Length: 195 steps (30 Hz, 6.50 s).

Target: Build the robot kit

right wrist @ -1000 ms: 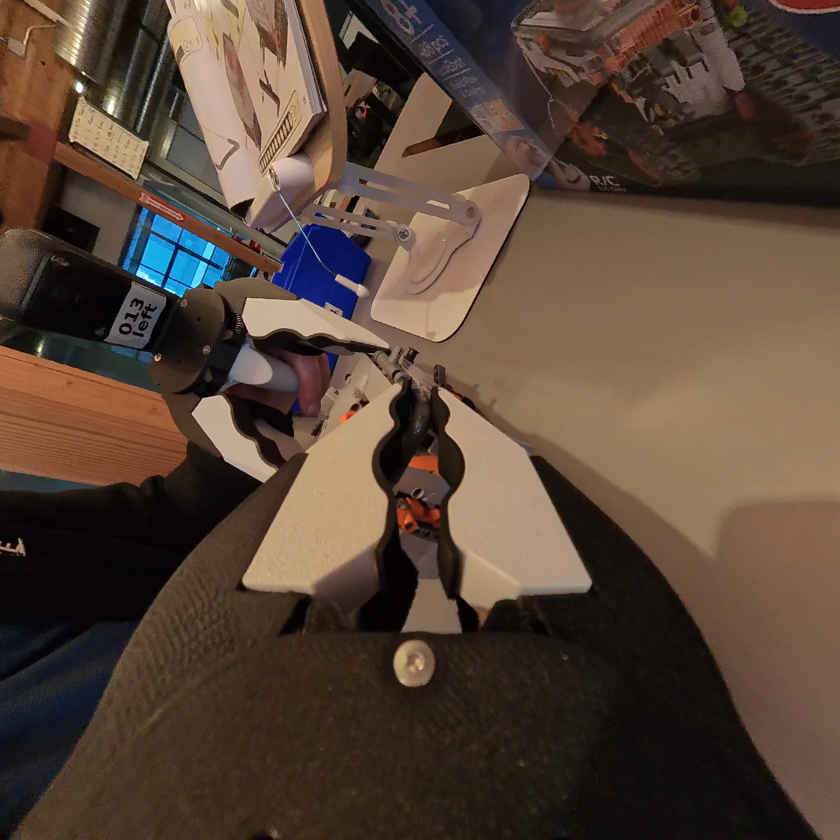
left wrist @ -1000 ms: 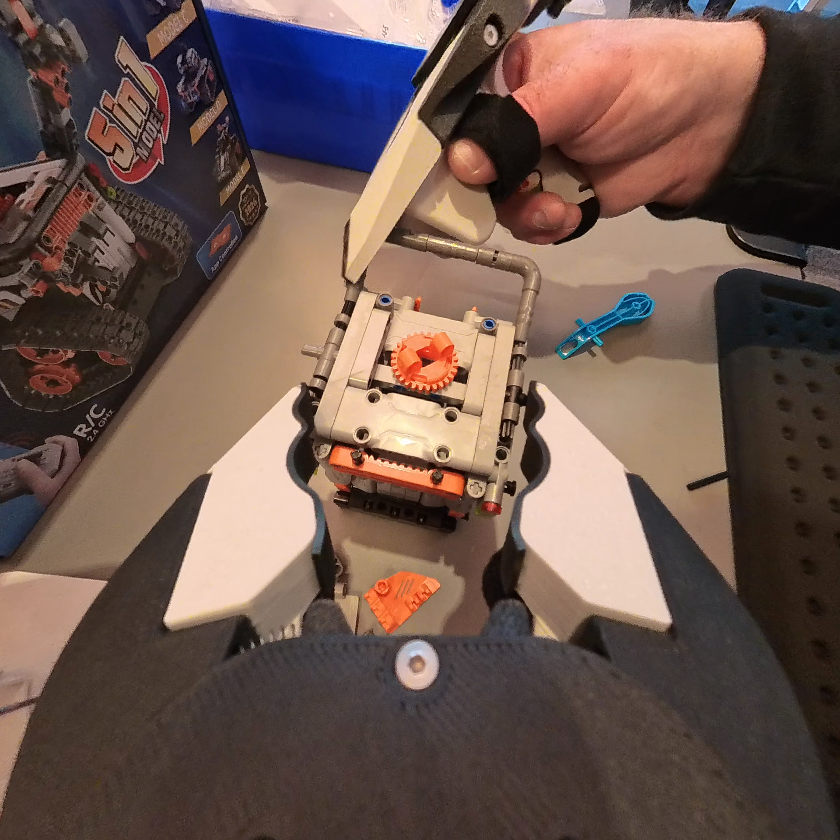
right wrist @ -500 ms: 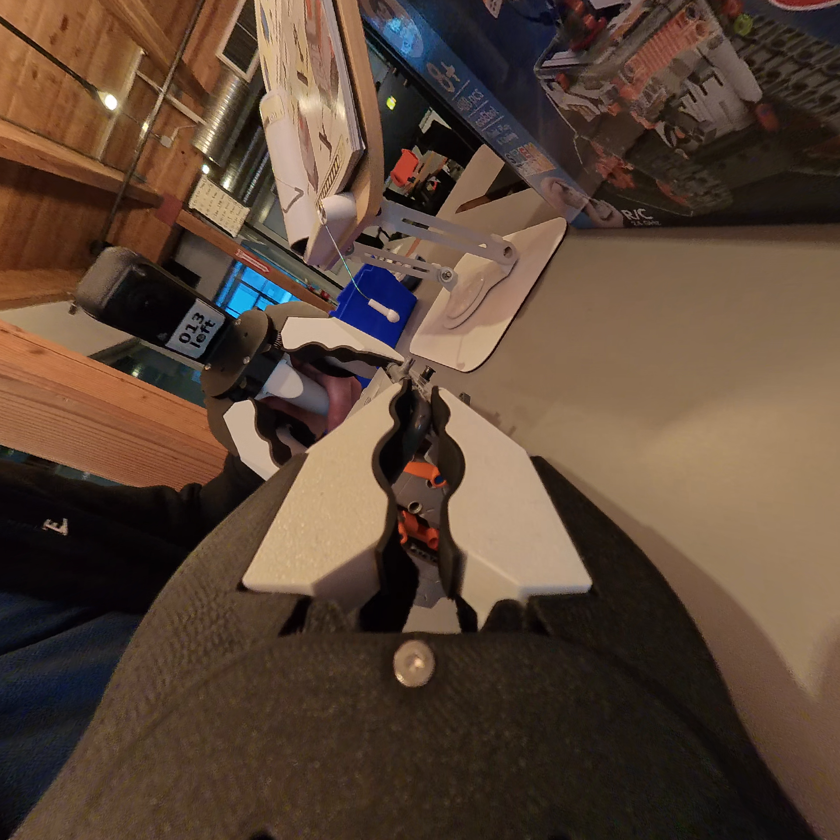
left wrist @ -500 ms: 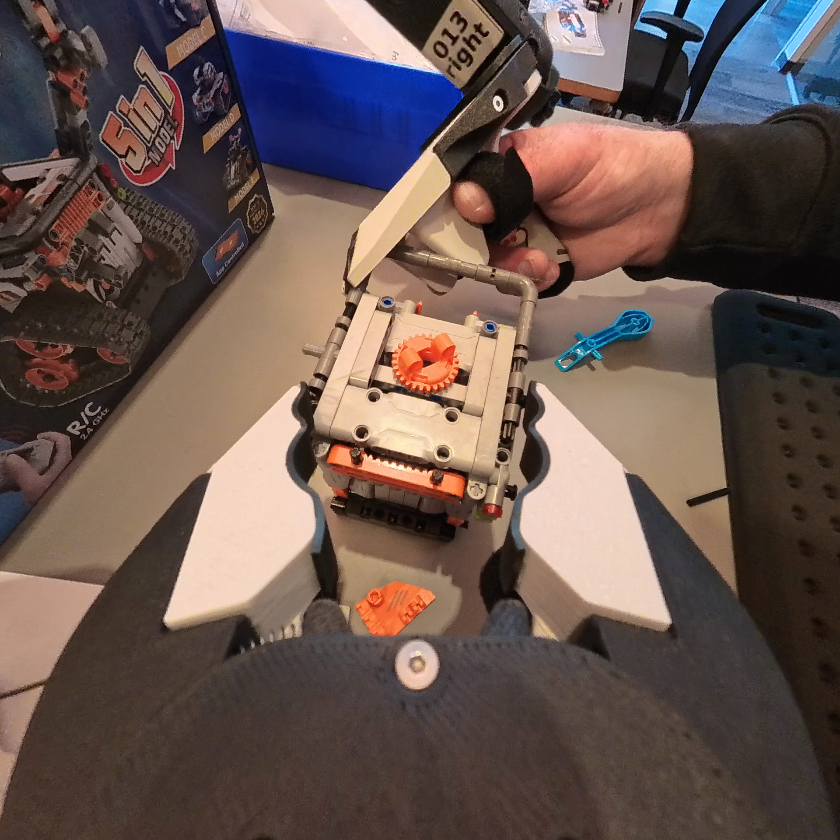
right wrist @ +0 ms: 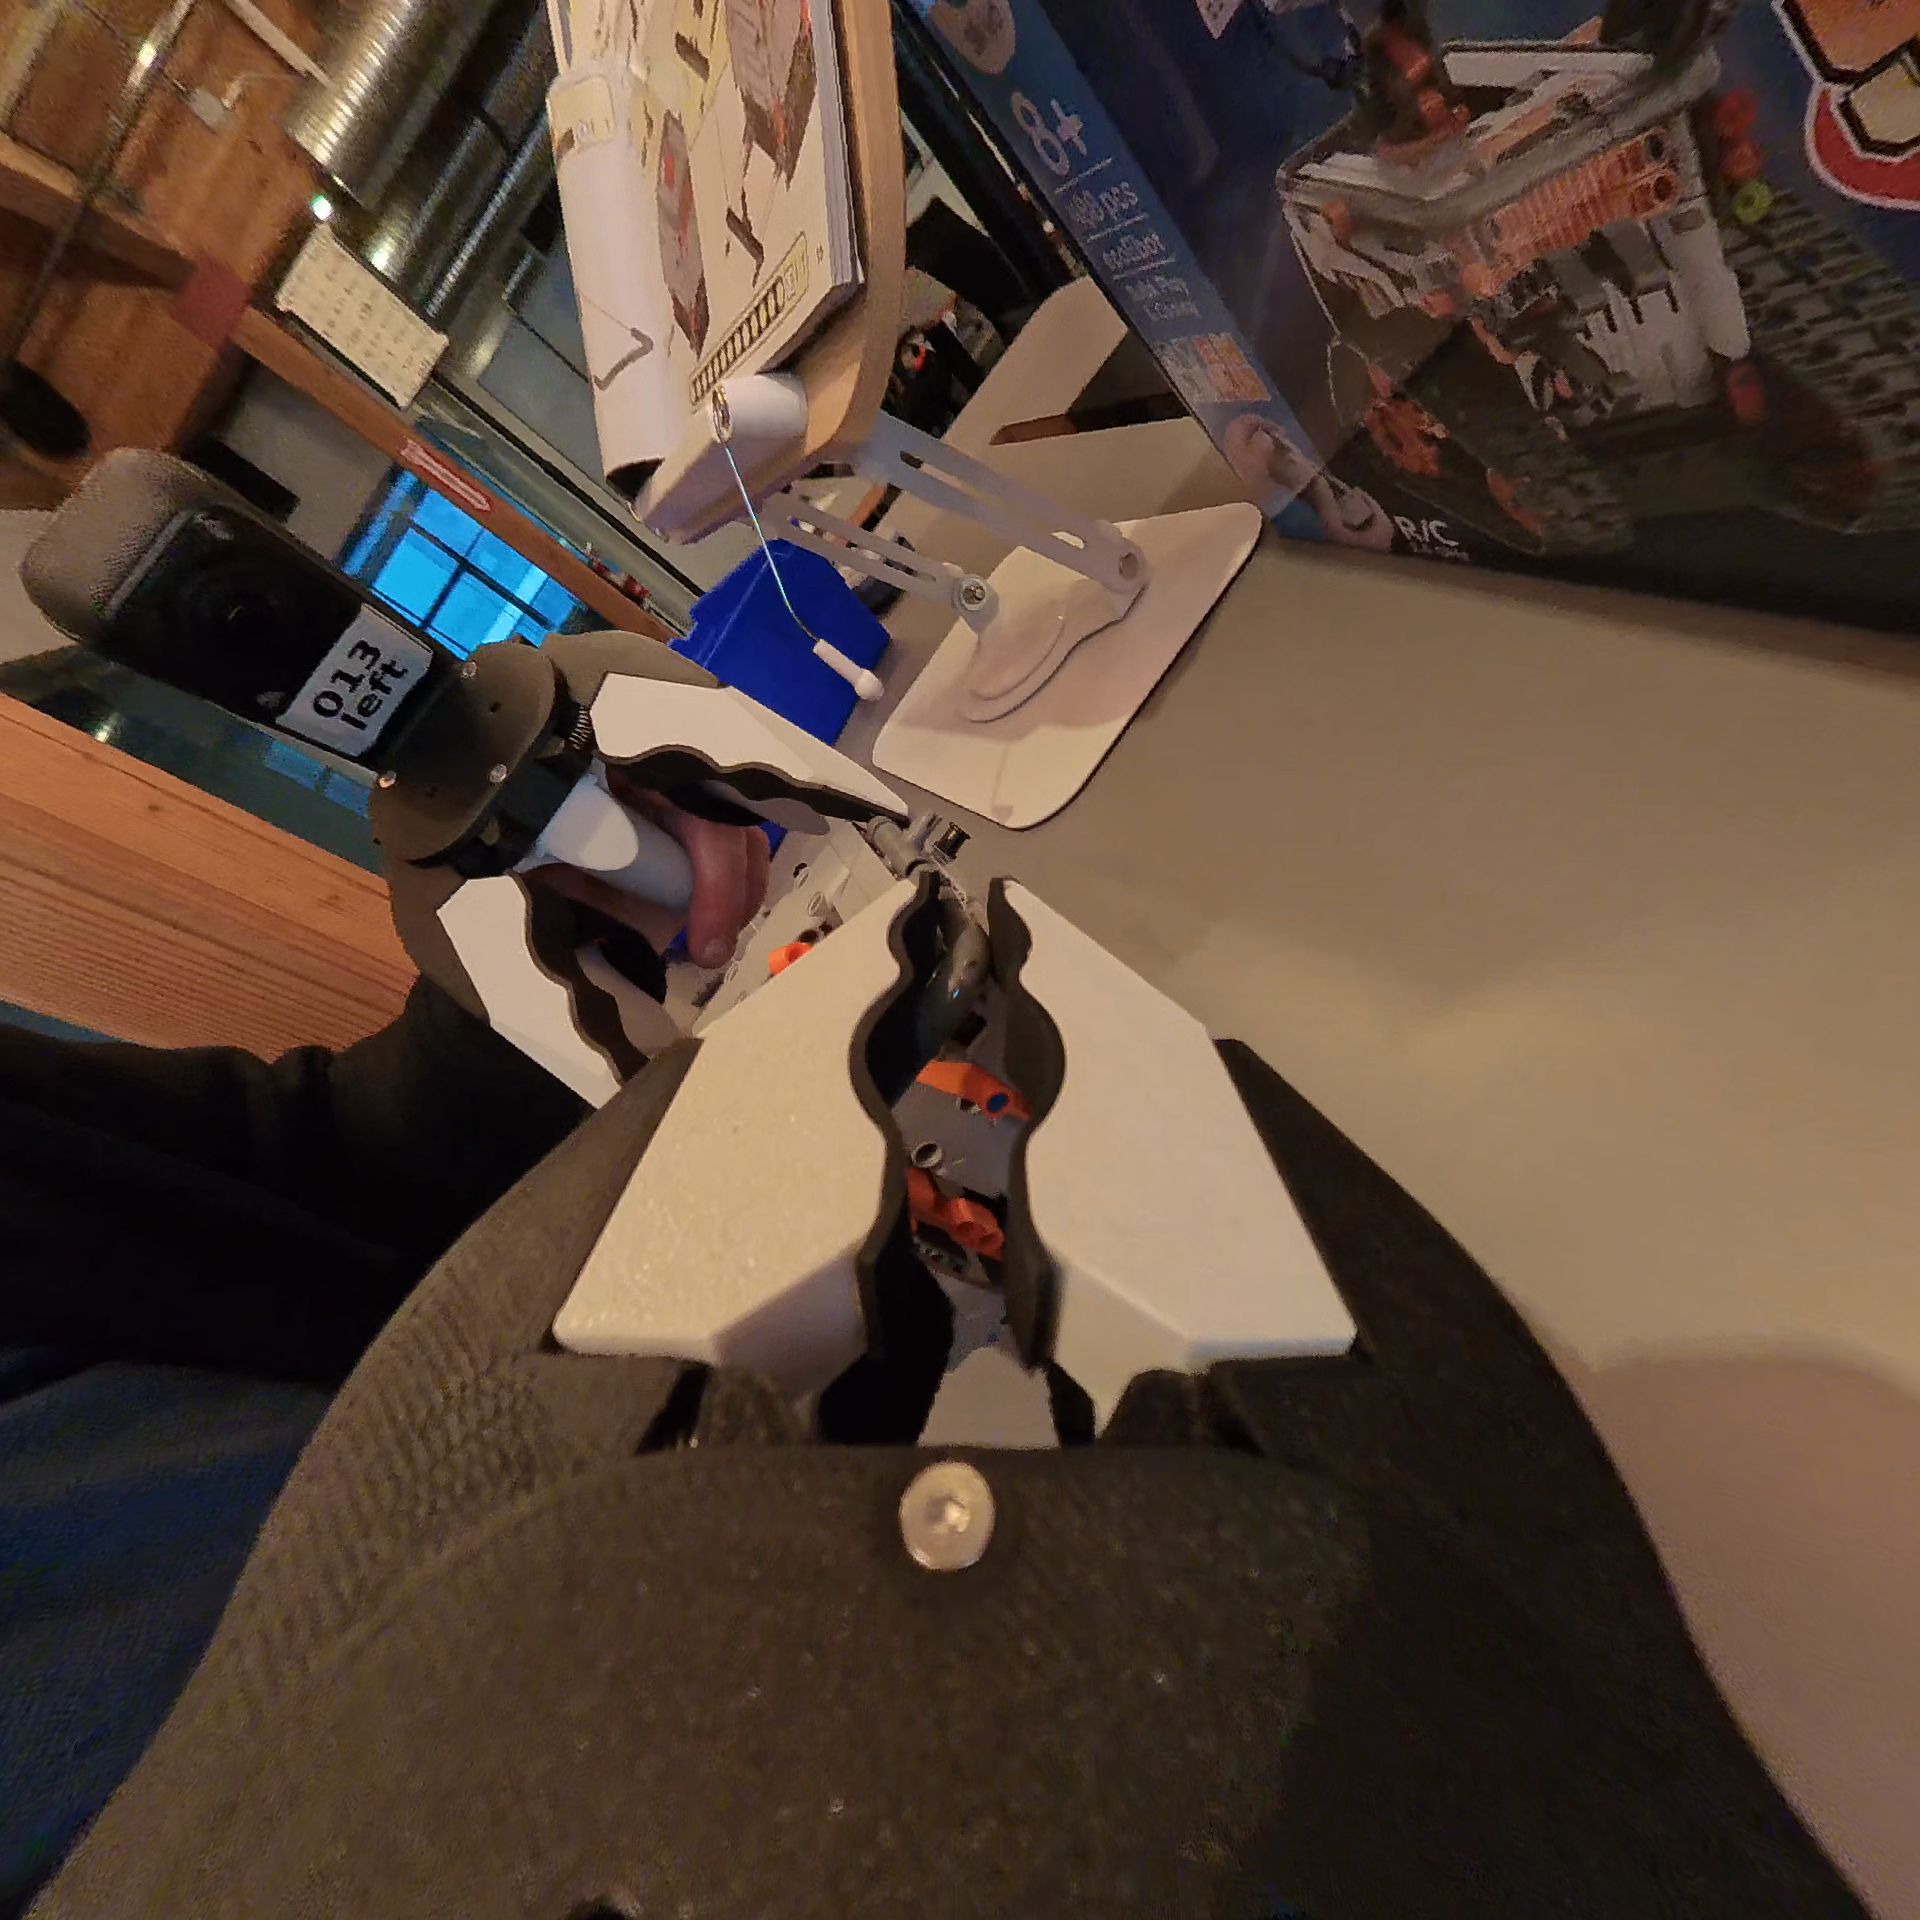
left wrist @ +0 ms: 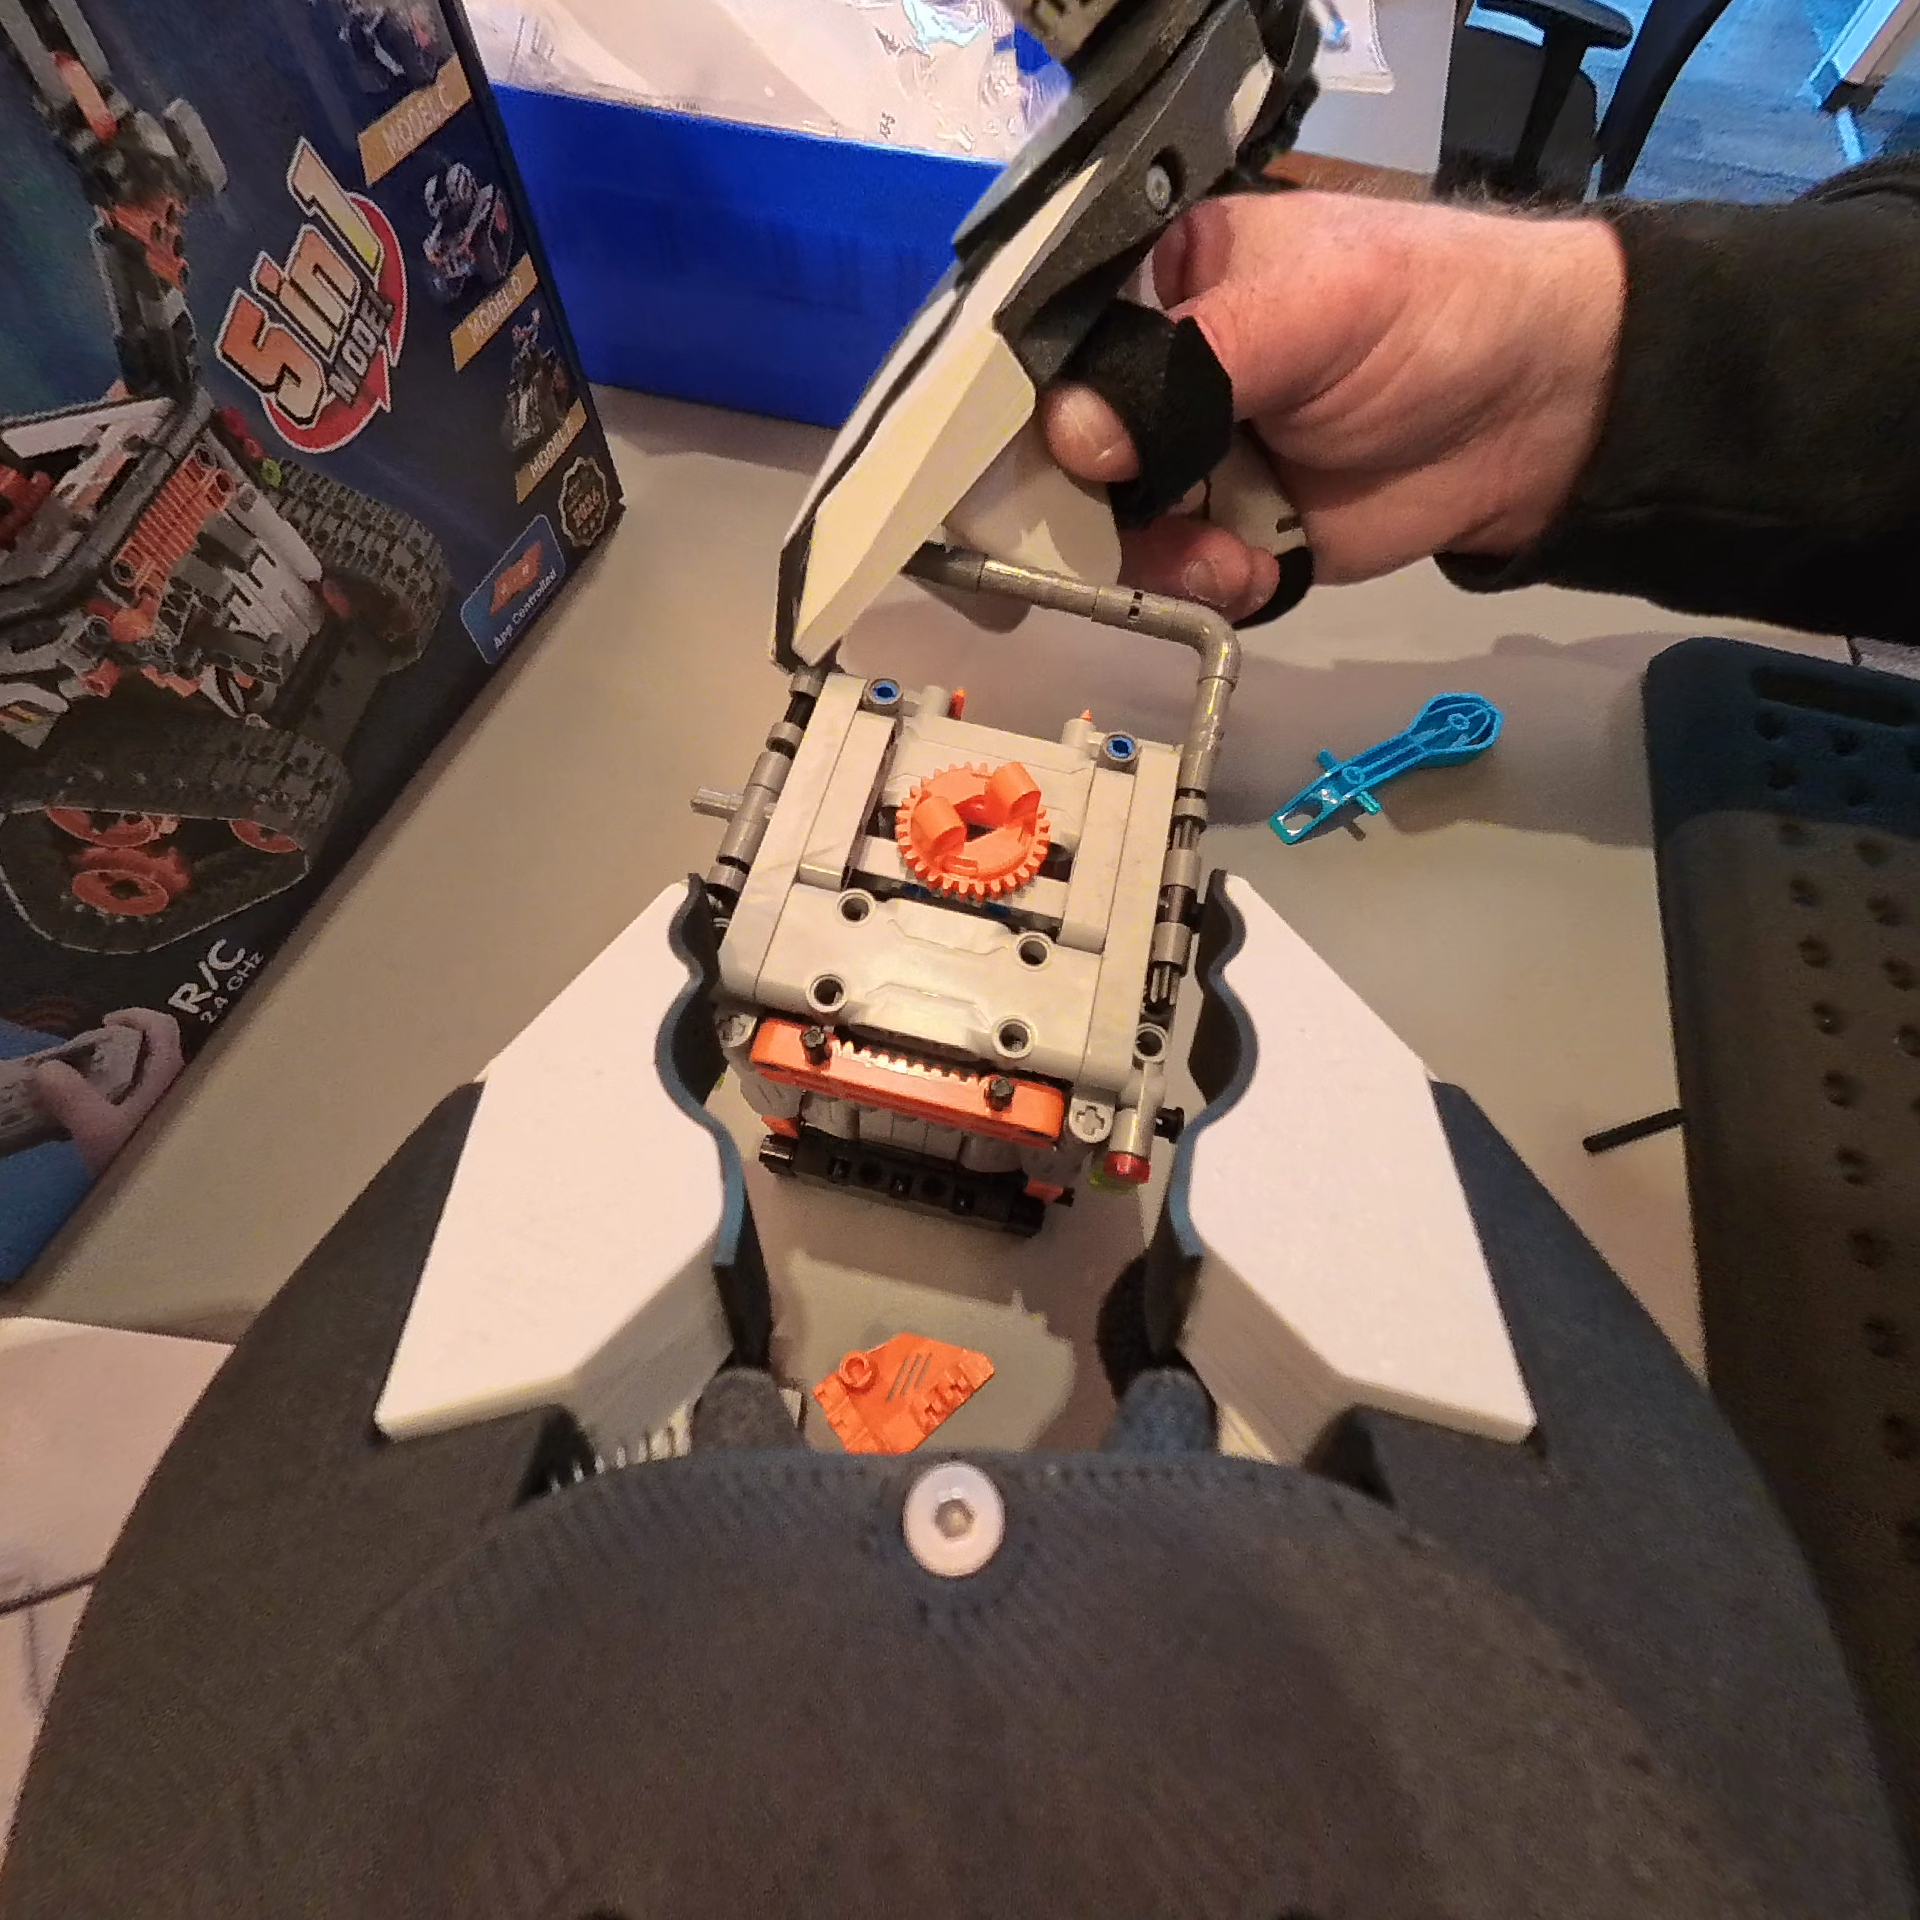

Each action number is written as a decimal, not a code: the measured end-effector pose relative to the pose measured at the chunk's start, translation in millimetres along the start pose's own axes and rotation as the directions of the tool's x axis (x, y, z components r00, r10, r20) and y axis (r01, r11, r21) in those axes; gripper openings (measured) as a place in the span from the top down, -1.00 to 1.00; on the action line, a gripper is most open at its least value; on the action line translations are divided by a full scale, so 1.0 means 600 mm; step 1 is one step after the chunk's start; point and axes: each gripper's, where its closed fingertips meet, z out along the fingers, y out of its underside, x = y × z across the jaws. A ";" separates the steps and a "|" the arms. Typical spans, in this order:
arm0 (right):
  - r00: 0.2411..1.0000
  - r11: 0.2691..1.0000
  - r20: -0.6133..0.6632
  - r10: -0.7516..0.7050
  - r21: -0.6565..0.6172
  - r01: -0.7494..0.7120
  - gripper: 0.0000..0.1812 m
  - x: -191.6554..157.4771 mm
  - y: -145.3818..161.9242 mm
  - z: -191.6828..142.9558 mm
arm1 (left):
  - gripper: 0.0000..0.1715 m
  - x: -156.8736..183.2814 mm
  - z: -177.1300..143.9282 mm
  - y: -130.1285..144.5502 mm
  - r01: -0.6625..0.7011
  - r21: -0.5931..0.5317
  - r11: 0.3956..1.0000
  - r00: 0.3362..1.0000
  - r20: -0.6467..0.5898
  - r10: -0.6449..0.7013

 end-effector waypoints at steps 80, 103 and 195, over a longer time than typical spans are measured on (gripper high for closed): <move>0.997 0.998 0.039 0.062 -0.020 -0.061 0.83 -0.075 0.102 -0.051 | 0.01 0.007 -0.053 0.025 -0.041 0.016 0.999 0.999 0.003 0.041; 0.982 0.991 -0.136 -0.135 -0.041 0.131 0.66 -0.063 0.094 -0.059 | 0.04 0.015 -0.029 0.021 0.070 0.017 0.997 0.988 0.140 -0.071; 0.902 0.884 -0.169 -0.396 -0.335 0.325 0.73 -0.017 0.030 0.007 | 0.15 0.065 -0.014 0.014 0.135 0.085 0.987 0.963 0.223 -0.151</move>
